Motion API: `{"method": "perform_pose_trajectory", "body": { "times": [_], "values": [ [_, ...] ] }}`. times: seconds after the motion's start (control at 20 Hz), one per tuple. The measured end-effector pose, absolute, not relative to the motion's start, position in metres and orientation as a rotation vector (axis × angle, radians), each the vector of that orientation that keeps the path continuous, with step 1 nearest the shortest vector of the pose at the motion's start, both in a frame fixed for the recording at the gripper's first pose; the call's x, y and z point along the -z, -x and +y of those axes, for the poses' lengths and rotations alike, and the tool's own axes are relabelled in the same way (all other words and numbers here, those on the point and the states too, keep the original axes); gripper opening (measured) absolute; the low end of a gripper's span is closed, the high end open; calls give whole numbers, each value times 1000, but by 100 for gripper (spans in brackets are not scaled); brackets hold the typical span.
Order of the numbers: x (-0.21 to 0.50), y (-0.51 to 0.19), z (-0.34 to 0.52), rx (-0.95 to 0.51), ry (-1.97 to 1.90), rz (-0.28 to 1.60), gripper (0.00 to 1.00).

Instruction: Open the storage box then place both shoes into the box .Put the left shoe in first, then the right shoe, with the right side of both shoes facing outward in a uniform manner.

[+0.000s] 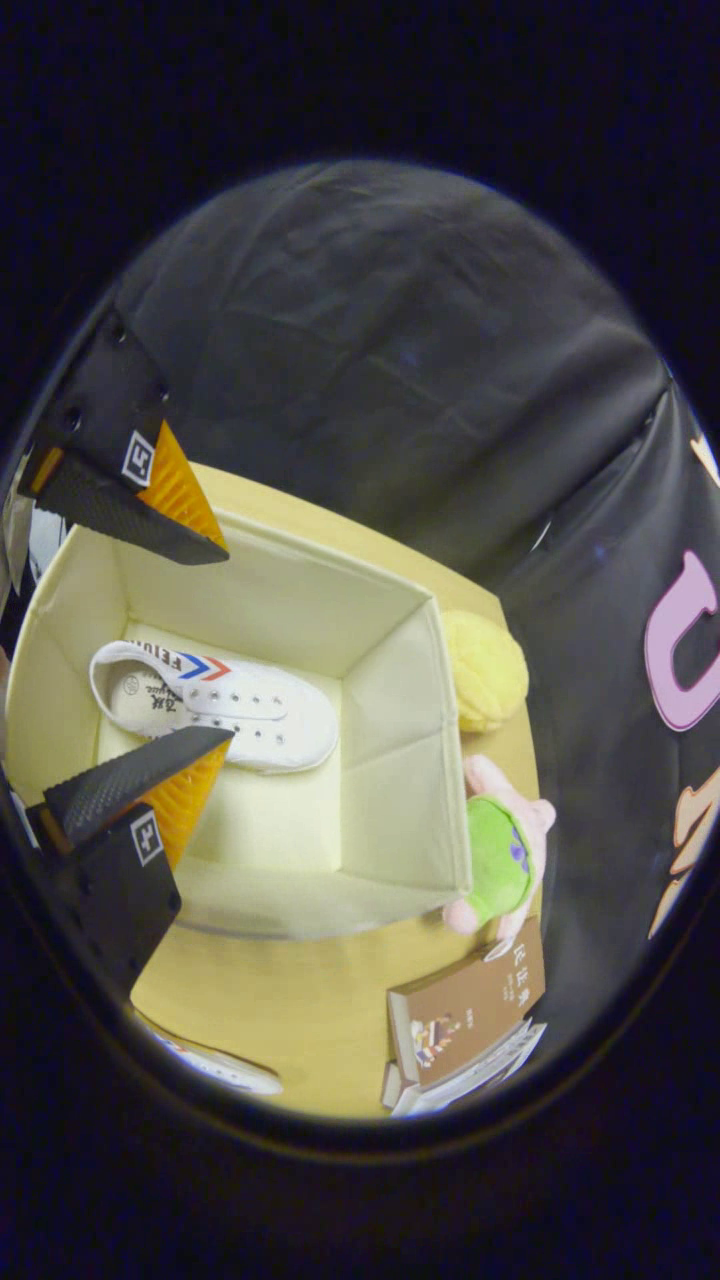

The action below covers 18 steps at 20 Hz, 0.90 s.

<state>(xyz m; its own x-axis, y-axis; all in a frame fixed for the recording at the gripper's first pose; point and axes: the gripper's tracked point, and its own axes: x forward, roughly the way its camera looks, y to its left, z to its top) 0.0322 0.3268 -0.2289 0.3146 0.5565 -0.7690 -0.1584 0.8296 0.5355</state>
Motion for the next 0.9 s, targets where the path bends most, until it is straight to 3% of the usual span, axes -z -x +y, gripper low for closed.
{"method": "perform_pose_trajectory", "body": {
  "times": [0.3,0.9],
  "values": [
    [180,-33,261,-526,-411,1022,100],
    [186,-20,73,-350,-155,938,100]
  ]
}}
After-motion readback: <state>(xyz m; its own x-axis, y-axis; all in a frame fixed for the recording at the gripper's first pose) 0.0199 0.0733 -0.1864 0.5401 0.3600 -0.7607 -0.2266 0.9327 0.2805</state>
